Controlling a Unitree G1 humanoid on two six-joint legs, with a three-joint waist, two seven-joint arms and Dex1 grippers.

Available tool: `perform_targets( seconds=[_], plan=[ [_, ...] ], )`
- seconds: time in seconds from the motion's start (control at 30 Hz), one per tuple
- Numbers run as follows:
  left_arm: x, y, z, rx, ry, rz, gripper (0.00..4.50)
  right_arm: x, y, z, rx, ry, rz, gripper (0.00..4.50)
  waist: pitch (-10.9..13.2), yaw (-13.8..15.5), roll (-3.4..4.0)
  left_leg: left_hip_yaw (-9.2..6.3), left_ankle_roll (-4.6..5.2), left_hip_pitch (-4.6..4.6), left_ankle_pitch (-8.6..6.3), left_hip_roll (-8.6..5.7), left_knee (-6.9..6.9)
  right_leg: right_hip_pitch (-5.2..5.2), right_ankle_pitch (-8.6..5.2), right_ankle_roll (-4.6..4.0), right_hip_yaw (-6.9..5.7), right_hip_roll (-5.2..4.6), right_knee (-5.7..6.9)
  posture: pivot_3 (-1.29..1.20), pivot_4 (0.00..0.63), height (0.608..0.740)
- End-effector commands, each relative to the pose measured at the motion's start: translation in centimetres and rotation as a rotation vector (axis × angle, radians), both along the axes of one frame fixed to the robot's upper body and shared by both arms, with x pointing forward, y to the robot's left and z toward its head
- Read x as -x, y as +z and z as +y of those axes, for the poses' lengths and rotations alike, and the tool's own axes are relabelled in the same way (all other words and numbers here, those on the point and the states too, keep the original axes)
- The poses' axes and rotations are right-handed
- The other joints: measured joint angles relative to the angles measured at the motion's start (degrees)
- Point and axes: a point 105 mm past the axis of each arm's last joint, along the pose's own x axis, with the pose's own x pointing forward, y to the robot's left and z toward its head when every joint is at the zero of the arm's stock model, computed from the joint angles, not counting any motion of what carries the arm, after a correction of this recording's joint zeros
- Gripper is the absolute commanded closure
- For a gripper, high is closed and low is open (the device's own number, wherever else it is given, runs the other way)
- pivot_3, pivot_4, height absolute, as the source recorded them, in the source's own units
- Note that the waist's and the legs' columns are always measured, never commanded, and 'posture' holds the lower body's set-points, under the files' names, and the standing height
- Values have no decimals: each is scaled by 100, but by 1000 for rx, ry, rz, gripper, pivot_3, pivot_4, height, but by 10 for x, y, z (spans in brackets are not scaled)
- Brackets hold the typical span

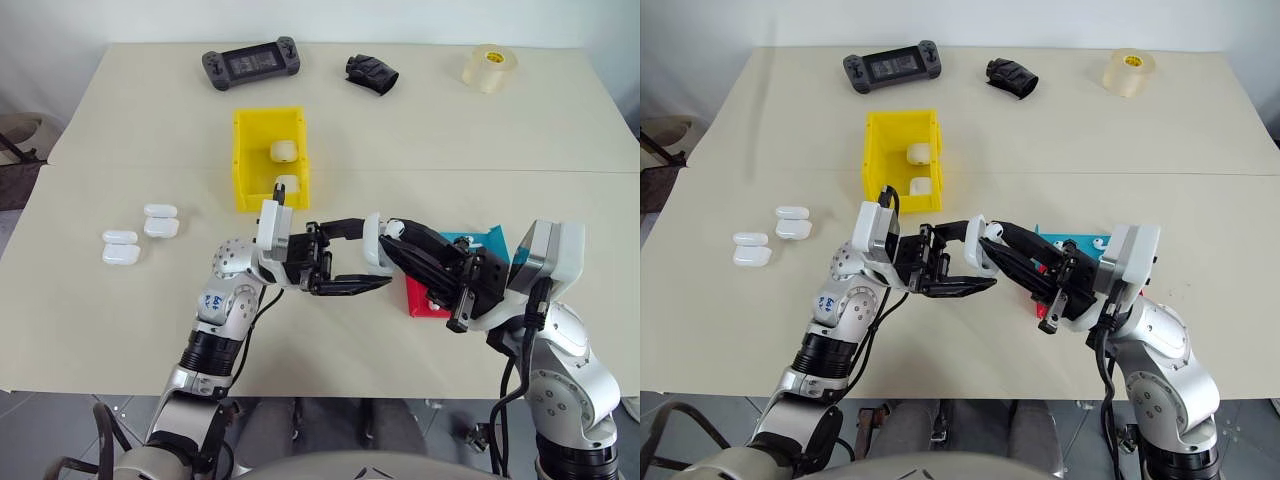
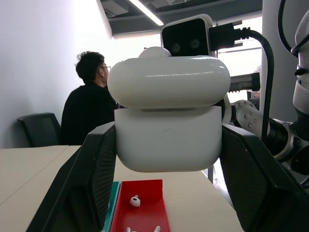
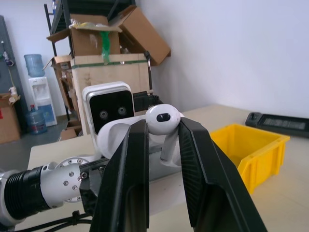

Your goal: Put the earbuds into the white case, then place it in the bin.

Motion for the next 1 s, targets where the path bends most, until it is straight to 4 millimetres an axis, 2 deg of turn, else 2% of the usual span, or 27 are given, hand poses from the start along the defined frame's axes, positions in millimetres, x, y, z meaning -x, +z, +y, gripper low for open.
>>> perform_targets(
  seconds=[0.03,0.47,1.0],
  plan=[
    [4,6,0,28,-18,-13,1718,2,5,3,-22,-6,-44,4005,0,0,0,0,0,0,0,0,0,0,0,0,0,0,1,0,150,740],
    [8,4,1,3,-61,-26,1718,-7,1,-1,-45,-55,-51,4005,0,-2,0,1,0,1,0,-1,-2,-1,0,0,2,0,1,0,150,740],
    [4,10,2,33,-36,-30,1718,-6,-5,-16,28,42,36,4005,0,1,0,2,1,1,0,1,-3,0,0,0,2,0,-2,0,150,740]
  ],
)
